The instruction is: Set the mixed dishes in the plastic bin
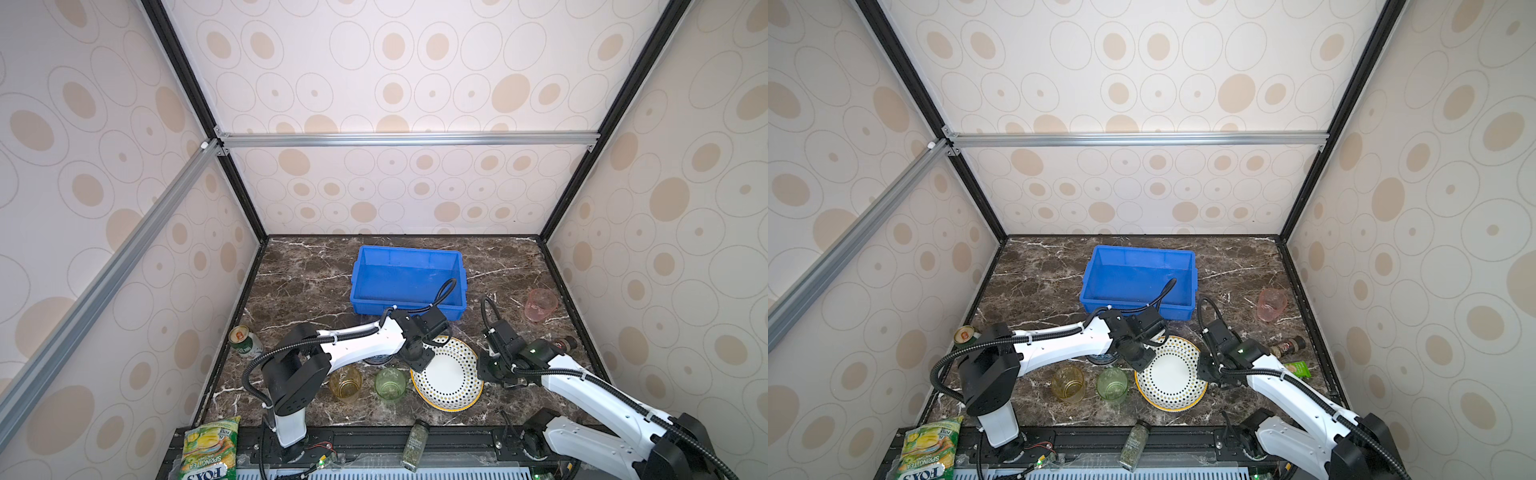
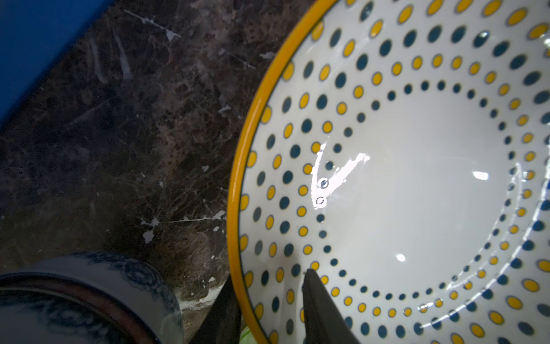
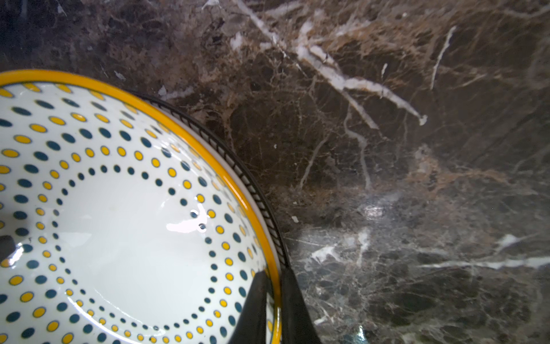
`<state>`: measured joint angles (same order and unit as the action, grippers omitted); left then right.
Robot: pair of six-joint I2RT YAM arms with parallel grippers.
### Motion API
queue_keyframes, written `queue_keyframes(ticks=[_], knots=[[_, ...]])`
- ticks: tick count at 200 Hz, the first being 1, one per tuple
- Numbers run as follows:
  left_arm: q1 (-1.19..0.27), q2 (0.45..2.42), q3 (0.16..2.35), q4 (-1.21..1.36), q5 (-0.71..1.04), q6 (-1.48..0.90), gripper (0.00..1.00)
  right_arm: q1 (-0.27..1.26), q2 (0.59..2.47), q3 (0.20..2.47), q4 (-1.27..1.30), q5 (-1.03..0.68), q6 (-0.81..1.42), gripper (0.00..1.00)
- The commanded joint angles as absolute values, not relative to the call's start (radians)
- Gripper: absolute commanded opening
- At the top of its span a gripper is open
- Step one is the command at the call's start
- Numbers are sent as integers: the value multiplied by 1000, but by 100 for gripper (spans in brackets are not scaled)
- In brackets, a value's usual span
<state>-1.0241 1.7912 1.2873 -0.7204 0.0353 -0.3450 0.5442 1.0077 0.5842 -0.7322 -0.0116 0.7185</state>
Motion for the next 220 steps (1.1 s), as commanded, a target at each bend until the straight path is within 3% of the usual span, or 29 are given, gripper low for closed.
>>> queue_keyframes(ticks=[1, 63, 220], knots=[[-1034, 1755, 1309, -715, 36, -355, 35, 554, 1012, 594, -746, 20, 746, 13], [-1034, 1746, 1301, -712, 34, -356, 33, 555, 988, 611, -762, 54, 722, 19], [-1034, 1720, 1272, -697, 38, -365, 32, 557, 1009, 614, -760, 36, 719, 9]])
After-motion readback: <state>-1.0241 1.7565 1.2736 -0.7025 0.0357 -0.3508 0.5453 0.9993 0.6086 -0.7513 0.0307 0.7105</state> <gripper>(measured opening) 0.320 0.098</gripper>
